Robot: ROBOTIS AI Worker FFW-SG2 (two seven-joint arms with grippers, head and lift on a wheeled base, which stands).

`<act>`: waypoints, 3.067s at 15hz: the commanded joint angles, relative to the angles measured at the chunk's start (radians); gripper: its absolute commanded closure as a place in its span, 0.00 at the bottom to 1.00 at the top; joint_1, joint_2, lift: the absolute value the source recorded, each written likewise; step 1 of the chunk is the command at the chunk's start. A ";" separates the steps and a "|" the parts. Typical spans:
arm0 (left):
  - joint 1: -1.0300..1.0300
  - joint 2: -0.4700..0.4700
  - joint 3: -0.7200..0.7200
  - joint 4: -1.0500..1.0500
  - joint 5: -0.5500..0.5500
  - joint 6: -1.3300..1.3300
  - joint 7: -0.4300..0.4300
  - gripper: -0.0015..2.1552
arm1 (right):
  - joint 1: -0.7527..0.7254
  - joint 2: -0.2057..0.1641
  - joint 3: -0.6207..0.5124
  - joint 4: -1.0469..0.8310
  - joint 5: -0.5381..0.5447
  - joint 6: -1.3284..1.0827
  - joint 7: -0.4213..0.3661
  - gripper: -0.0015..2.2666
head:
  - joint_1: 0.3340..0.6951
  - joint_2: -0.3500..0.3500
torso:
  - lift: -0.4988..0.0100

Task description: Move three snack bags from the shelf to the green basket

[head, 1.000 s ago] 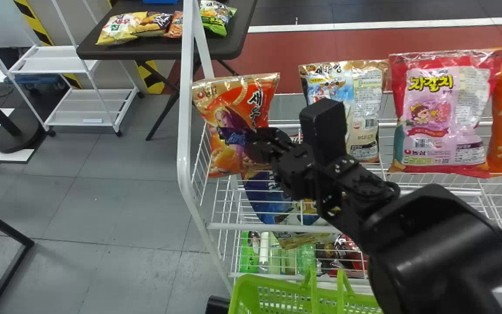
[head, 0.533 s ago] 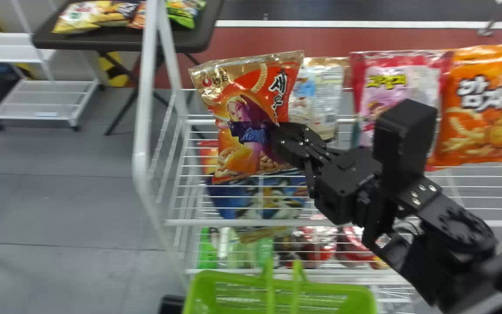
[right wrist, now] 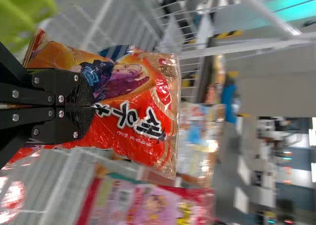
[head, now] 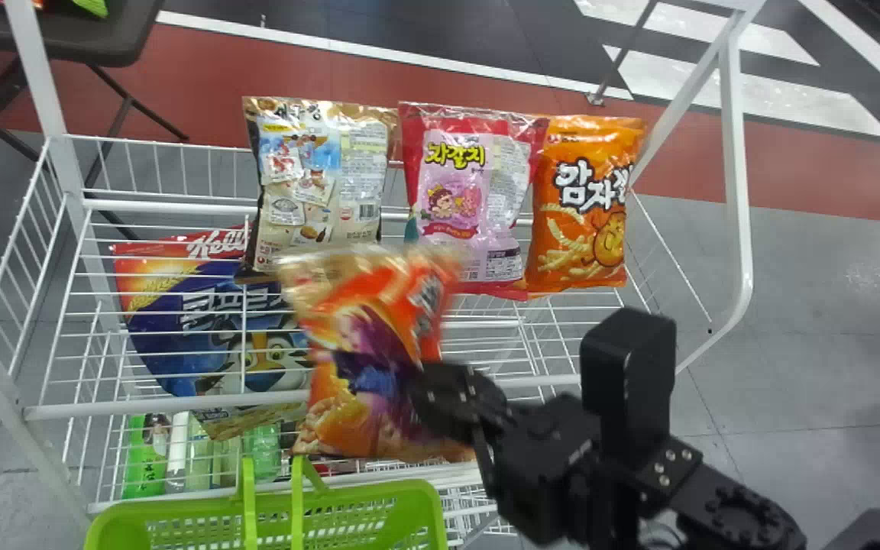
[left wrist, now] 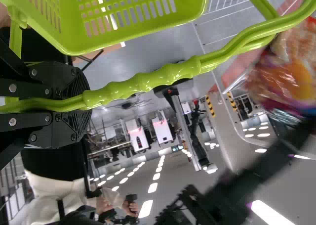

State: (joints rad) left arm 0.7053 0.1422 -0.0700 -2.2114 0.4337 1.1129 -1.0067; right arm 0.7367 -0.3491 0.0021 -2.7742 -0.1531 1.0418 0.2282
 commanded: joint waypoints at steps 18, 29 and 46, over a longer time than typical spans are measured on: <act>-0.007 -0.026 0.027 -0.008 -0.006 0.003 0.005 0.72 | 0.015 0.105 0.032 0.093 0.018 0.421 0.189 0.02 | 1.00 0.00 | 0.89; 0.000 -0.027 0.016 -0.021 -0.016 0.012 0.013 0.72 | 0.015 0.130 -0.053 0.111 -0.088 -0.187 0.163 0.03 | 1.00 0.00 | 0.89; -0.058 0.036 -0.010 0.015 0.013 0.049 0.026 0.72 | -0.692 0.263 0.266 0.910 0.027 -0.656 -0.150 0.08 | 1.00 0.31 | 0.89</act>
State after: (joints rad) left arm 0.6548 0.1726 -0.0809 -2.2011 0.4424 1.1621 -0.9806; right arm 0.0763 -0.0887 0.2650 -1.8904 -0.1225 0.3465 0.0782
